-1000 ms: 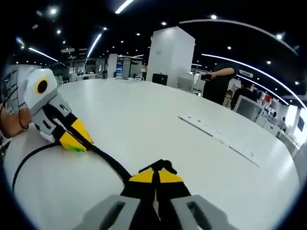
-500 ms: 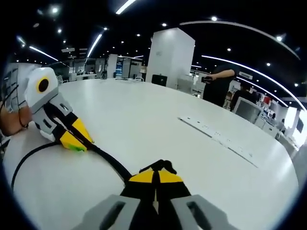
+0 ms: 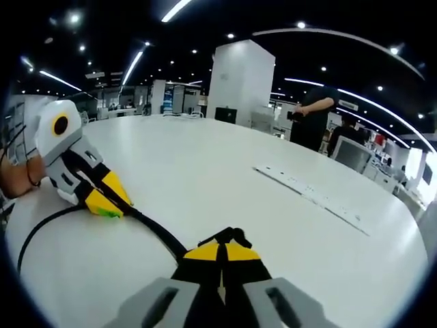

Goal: Find the charging cable on the desk, coil it up and secure with Velcro.

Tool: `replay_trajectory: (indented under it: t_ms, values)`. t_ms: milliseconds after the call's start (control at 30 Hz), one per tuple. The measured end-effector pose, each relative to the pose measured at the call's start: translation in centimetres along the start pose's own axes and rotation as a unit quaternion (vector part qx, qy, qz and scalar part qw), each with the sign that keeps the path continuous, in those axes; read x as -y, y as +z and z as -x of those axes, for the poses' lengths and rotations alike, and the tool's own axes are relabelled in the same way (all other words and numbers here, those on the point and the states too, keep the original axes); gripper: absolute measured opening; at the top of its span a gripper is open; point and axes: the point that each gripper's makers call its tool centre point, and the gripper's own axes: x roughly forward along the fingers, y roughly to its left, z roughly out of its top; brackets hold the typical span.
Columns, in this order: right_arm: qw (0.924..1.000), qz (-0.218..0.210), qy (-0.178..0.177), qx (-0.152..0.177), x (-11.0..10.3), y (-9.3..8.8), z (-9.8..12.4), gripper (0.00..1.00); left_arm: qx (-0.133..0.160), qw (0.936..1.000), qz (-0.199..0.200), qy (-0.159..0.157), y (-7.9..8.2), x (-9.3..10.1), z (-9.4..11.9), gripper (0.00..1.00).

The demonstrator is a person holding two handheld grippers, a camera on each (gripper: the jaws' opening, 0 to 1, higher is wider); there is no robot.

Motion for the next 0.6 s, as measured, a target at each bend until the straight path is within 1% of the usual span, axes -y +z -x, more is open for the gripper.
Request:
replay_trajectory:
  t_ms: [333,400,533,600]
  values:
    - [0.9992,-0.033,-0.011,0.021,0.05,-0.08,0.21,0.03,0.002,1.0,0.001,0.0,-0.02,0.05,0.02,0.06]
    - [0.9985,-0.046,-0.012,0.027,0.14,-0.1,0.24,0.03,0.002,1.0,0.002,0.0,0.0,0.03,0.01,0.06]
    - [0.998,-0.051,-0.015,0.035,0.11,-0.05,0.32,0.03,0.003,1.0,0.002,0.0,0.03,0.06,0.01,0.06]
    - [0.9983,-0.044,-0.018,0.034,0.12,0.0,0.32,0.03,0.003,1.0,0.003,0.0,0.03,0.06,0.05,0.06]
